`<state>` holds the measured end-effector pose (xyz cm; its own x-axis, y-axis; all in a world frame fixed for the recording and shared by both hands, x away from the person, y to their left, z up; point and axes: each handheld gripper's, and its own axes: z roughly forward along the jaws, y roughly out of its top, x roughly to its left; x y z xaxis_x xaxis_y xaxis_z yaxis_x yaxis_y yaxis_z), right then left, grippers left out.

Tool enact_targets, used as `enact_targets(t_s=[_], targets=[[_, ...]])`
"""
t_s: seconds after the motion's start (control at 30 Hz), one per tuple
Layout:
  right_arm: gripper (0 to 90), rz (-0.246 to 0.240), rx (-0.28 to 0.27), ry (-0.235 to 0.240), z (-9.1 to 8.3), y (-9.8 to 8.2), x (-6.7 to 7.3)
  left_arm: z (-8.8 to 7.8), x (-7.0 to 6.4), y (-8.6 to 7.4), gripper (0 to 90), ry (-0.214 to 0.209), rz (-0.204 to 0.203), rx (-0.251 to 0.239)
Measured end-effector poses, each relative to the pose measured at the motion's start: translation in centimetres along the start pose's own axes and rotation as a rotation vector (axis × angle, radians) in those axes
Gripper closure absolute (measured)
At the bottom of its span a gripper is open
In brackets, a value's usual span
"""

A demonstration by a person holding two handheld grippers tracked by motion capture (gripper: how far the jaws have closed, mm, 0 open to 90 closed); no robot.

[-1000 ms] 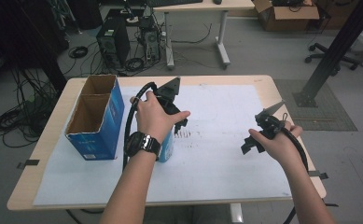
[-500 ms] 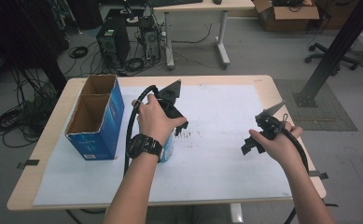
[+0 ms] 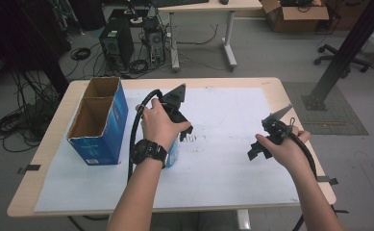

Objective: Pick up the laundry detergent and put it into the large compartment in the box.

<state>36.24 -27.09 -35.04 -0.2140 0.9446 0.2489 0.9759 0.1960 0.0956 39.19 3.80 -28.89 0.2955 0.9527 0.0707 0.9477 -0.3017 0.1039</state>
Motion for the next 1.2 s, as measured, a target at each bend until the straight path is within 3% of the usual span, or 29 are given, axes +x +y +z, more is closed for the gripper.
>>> enact_targets(t_s=[0.17,1.2], targets=[[3.8,-0.003,0.004,-0.002,0.12,-0.03,-0.05,0.00,-0.05,0.01,13.4,-0.010,-0.001,0.001],[3.8,-0.005,0.013,-0.004,0.36,-0.15,-0.12,0.11,-0.13,0.19,24.9,-0.012,-0.005,0.018]])
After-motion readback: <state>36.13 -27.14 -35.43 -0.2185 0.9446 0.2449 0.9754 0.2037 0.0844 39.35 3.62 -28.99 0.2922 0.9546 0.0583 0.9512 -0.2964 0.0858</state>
